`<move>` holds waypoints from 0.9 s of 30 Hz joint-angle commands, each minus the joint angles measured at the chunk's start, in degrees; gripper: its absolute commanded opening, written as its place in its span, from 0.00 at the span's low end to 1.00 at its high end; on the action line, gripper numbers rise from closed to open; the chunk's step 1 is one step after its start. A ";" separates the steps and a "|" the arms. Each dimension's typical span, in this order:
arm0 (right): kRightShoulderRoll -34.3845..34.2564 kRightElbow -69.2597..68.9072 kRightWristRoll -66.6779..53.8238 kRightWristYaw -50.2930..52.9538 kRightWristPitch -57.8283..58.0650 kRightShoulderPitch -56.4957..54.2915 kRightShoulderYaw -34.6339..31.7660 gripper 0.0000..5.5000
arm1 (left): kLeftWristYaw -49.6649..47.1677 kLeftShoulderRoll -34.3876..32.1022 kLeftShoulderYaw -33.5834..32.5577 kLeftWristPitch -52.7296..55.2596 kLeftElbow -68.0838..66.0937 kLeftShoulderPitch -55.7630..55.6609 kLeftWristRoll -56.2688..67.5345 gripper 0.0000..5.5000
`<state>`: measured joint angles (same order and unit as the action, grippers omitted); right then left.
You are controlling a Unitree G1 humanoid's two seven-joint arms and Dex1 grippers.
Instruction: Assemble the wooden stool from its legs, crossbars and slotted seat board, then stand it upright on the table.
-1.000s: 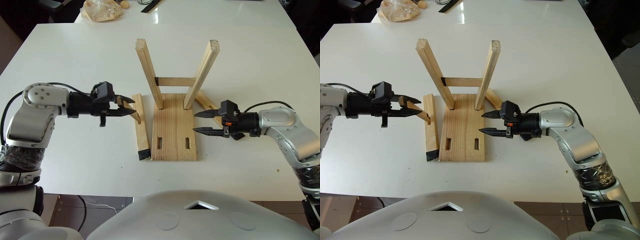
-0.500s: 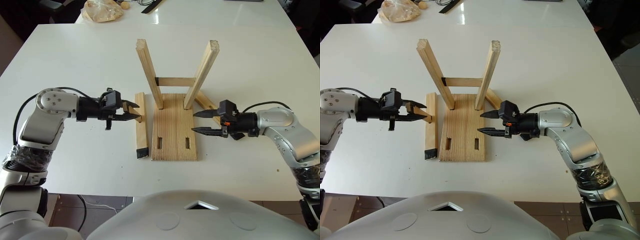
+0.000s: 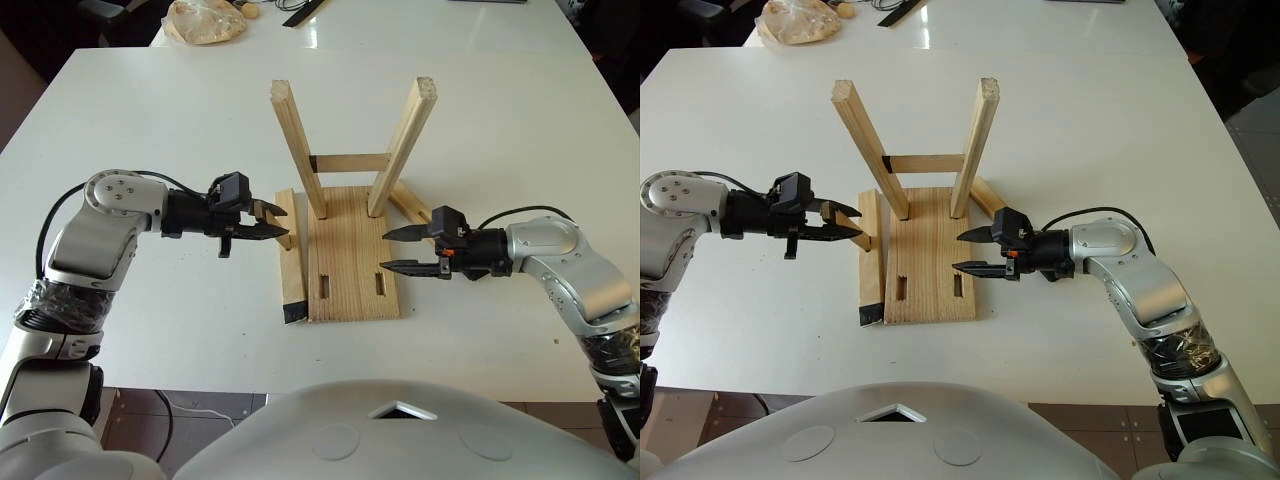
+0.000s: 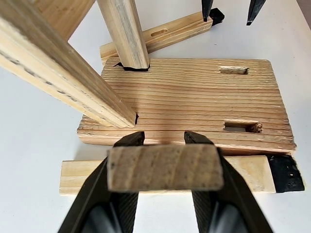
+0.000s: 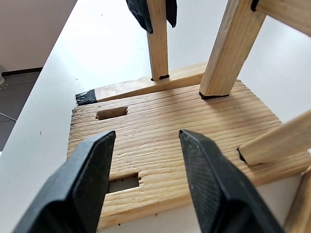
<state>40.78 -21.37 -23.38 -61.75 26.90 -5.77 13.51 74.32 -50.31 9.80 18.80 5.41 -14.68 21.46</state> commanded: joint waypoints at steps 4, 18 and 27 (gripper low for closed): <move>-0.47 0.38 0.79 0.32 -0.38 -0.58 0.48 0.44 | 0.36 2.07 7.09 2.96 0.02 6.23 -2.69 0.24; 0.26 -0.35 -0.32 0.27 0.10 1.05 -3.18 0.44 | 1.98 -10.36 -3.34 -4.09 2.44 17.14 -1.27 0.24; 0.10 -0.60 -0.16 0.67 -0.15 1.51 -3.26 0.44 | 1.94 -11.26 -8.08 -0.66 4.88 15.48 3.65 0.24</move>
<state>40.64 -21.50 -22.85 -61.03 26.93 -4.38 10.84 76.01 -60.46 1.22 16.84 9.62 -1.07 26.68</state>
